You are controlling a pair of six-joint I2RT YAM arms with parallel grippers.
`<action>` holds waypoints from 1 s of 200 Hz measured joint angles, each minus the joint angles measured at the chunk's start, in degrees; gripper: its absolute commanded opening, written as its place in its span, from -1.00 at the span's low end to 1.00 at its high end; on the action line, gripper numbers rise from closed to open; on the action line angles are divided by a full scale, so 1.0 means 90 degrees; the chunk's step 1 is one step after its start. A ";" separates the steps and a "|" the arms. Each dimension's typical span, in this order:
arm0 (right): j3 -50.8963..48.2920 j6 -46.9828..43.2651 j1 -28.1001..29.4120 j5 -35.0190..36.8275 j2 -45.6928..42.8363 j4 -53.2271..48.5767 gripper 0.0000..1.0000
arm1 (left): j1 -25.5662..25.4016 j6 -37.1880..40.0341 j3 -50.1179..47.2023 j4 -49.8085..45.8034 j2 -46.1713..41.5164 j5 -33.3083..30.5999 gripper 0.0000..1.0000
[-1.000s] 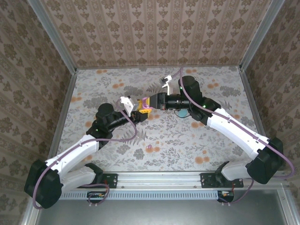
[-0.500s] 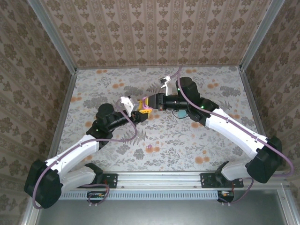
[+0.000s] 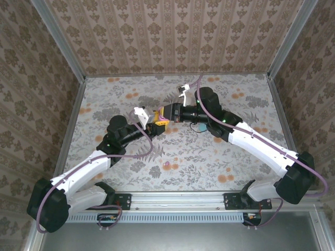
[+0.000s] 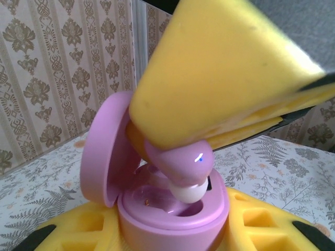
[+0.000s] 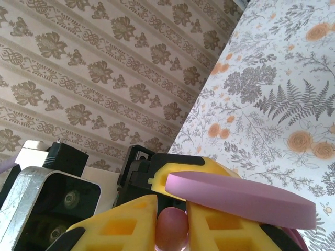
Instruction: Insert the wireless bluetooth earbuds into the charging case
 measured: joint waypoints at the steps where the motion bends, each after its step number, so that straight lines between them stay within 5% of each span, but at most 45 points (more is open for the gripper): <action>1: 0.0000 -0.0002 0.0002 0.0005 0.0000 0.0000 -0.56 | 0.0000 0.0000 0.0000 0.0000 0.0000 -0.0002 -0.39; 200: 0.0036 -0.0498 0.0340 0.1129 0.0022 -0.0304 -0.39 | -0.0007 -0.0146 0.0000 -0.0012 0.0000 -0.0187 -0.39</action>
